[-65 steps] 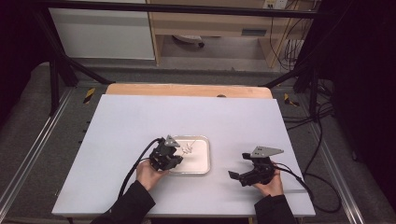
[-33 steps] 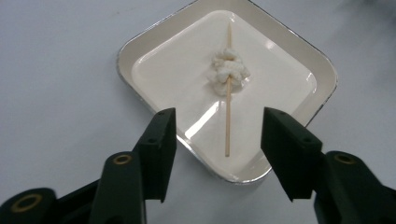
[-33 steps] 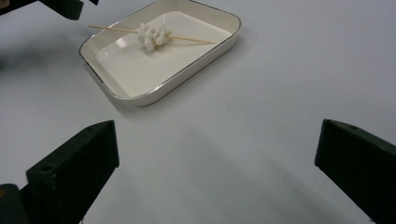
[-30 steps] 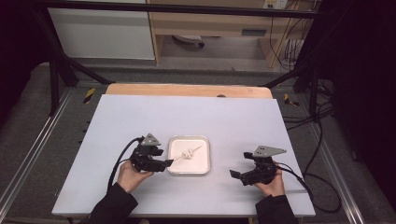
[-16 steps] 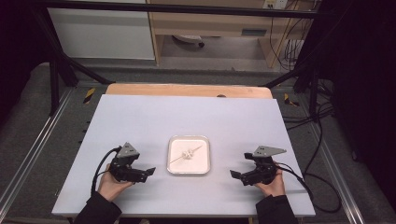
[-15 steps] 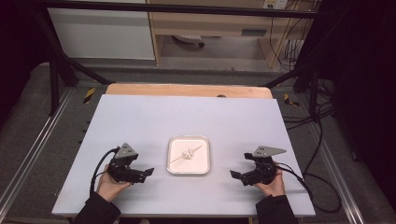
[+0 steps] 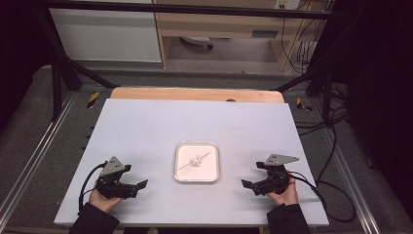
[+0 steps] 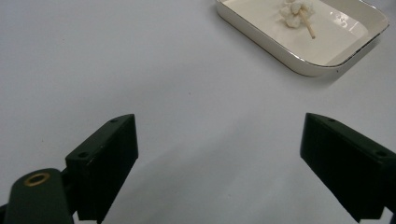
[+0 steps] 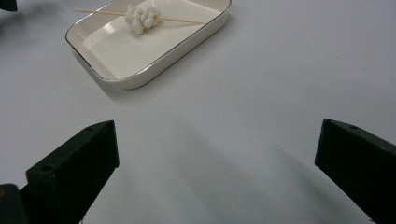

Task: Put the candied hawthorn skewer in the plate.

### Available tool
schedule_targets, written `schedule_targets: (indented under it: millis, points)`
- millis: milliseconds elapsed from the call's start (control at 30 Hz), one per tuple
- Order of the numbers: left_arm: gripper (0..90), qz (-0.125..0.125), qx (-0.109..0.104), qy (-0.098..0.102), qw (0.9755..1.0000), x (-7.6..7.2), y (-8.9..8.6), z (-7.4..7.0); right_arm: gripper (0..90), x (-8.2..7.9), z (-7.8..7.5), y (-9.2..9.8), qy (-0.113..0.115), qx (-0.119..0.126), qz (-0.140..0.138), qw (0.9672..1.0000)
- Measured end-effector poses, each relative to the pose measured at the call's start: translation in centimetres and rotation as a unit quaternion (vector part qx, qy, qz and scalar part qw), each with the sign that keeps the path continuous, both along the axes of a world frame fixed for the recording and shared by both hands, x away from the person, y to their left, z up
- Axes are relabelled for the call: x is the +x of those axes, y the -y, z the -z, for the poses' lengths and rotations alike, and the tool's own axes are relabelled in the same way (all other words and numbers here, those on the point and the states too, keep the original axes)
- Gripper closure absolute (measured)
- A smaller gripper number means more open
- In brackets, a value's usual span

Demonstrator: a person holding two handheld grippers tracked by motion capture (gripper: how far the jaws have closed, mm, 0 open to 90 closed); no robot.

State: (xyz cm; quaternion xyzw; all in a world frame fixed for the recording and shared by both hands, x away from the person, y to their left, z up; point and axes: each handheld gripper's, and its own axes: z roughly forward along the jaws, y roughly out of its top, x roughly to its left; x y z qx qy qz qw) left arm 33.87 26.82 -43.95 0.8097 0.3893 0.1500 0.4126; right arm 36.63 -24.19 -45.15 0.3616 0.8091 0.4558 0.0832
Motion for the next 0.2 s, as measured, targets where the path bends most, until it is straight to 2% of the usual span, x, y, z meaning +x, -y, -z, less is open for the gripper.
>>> schedule_targets:
  millis: [200]
  points:
    - [11.4,0.001,0.001,-0.007,1.0000,0.12,0.06,0.41,0.4,0.00,0.16,-0.07,-0.002,-0.004,-0.002,1.0000]
